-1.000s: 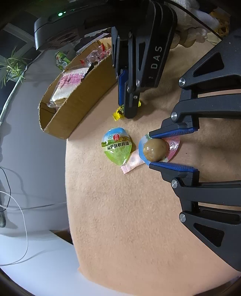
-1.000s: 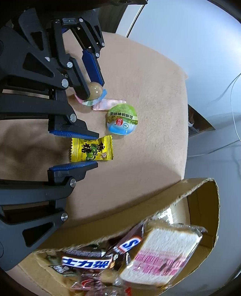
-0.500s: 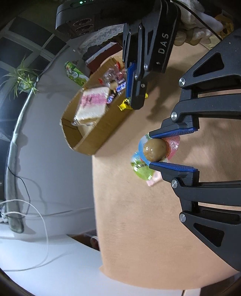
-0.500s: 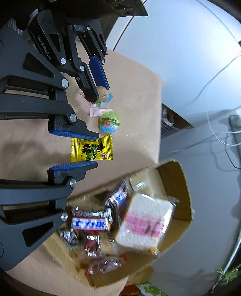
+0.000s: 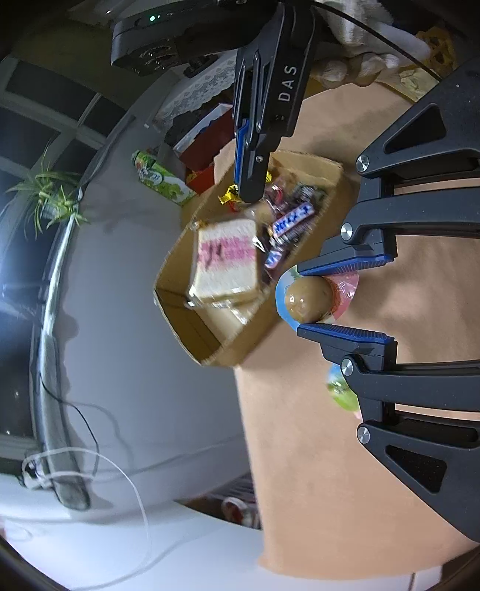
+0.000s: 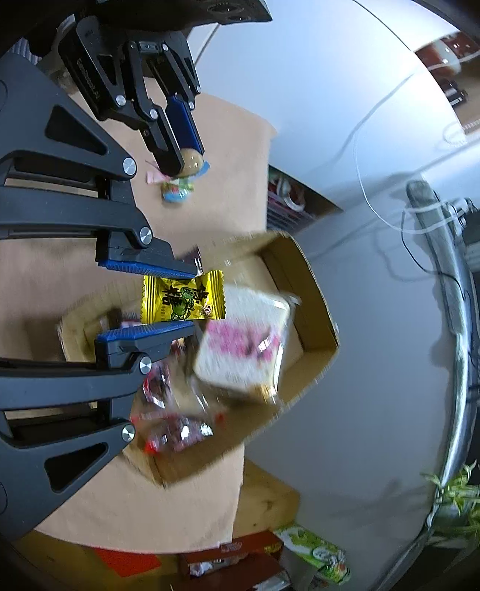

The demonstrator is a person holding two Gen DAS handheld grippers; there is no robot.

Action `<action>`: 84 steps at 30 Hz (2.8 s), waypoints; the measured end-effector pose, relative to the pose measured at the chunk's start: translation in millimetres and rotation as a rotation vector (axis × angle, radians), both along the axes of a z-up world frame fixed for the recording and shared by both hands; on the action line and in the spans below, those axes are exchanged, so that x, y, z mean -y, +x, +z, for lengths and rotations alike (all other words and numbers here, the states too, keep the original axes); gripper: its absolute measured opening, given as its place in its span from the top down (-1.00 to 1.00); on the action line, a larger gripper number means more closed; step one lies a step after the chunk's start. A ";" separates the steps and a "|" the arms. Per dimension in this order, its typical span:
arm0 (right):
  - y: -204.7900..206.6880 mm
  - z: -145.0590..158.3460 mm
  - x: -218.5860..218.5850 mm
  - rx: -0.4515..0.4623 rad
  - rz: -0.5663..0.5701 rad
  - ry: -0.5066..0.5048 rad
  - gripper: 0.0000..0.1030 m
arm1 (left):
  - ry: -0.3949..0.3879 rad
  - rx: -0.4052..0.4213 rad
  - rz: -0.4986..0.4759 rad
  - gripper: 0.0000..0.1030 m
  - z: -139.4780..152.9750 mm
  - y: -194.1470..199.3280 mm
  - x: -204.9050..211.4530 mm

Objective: Organize snacks
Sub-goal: 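Carry both candies over the box and open both grippers to drop them, then move both grippers back to the green egg candy and pink stick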

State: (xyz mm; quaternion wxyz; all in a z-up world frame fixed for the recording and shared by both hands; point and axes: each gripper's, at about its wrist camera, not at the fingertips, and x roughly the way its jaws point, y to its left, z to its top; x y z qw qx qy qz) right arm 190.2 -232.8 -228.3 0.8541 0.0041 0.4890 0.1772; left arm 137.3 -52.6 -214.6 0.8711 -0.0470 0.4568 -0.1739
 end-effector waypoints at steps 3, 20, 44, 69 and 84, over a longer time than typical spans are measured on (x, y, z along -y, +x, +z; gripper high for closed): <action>5.8 1.7 11.6 0.003 -0.023 -0.002 0.53 | 0.010 0.016 -0.026 0.52 6.0 7.9 13.5; 33.9 -16.7 49.5 -0.026 -0.088 -0.064 0.53 | 0.056 0.014 -0.118 0.52 4.8 38.1 71.2; 30.7 -16.5 56.2 -0.015 -0.110 -0.062 0.00 | 0.059 -0.016 -0.113 0.44 2.2 43.3 85.9; -26.1 12.2 3.4 0.018 0.020 0.056 -0.07 | 0.022 -0.030 0.067 0.44 4.1 19.7 -40.9; -39.1 -23.9 -95.7 -0.095 0.254 0.072 -0.08 | 0.017 -0.144 0.186 0.34 -57.2 -26.4 -85.2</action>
